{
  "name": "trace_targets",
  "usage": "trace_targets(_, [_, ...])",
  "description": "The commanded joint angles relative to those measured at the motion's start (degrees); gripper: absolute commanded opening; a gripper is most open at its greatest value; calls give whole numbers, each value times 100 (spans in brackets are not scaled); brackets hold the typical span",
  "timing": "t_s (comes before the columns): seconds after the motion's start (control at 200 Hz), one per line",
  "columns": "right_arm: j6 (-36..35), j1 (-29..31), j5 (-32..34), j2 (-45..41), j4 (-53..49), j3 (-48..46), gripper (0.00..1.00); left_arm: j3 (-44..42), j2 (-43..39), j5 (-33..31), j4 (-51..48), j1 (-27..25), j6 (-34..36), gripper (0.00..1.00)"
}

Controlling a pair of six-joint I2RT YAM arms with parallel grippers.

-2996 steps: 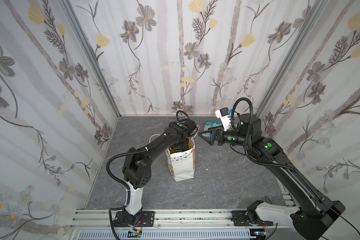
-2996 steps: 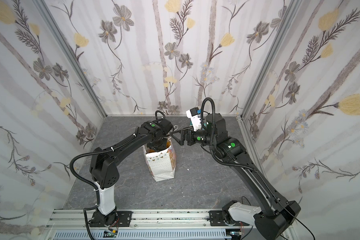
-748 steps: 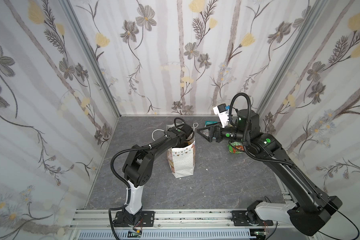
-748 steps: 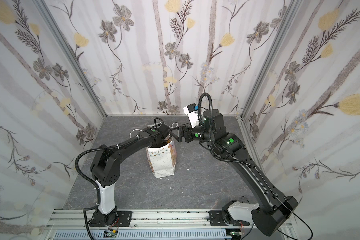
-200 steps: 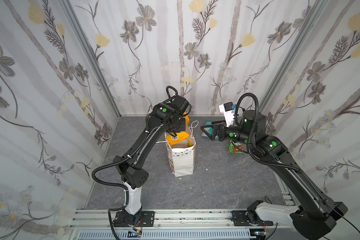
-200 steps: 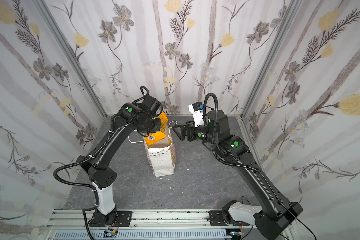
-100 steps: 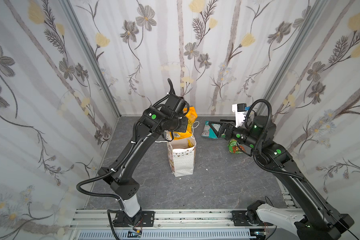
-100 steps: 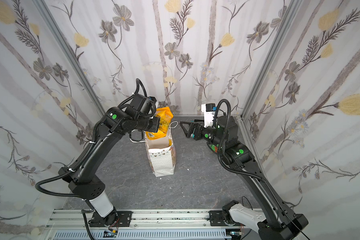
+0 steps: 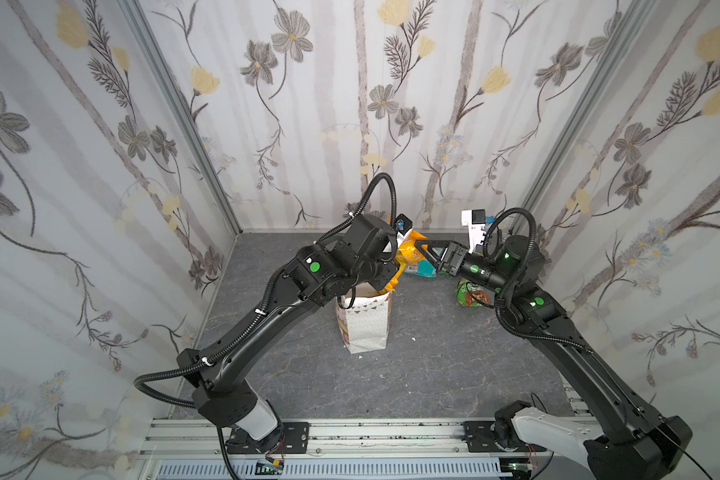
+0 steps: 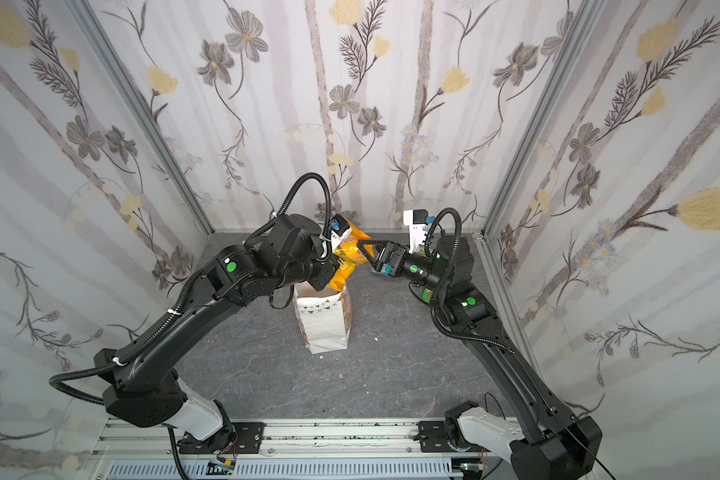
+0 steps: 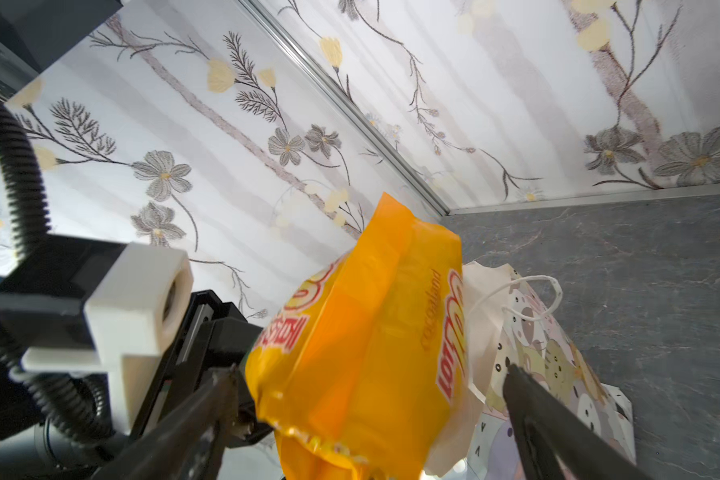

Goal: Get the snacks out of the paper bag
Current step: 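Bring the yellow pack toward the right gripper while the right gripper grasps it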

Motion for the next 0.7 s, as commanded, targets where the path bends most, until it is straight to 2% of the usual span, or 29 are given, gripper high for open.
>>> trace_targets(0.0, [618,23,-379,133,877,-60,99,-194,-172,-455,1104,-181,691,0])
trace_targets(0.205, [961,170,-467,336,1248,-77,99,-576,-395,-755,1820,-511,1217,0])
trace_targets(0.48, [1518,304,-621,541,1992,-113,99,-497,-220,-1014,1906,-666,1573,0])
trace_targets(0.565, [1617,319,-641,599,2112,-103,92,-511,-182,-974,1965,-679,1592,0])
trace_targets(0.694, [1848,339,-726,697,2432,-99,68,-530,-115,-988,2014,-709,1601,0])
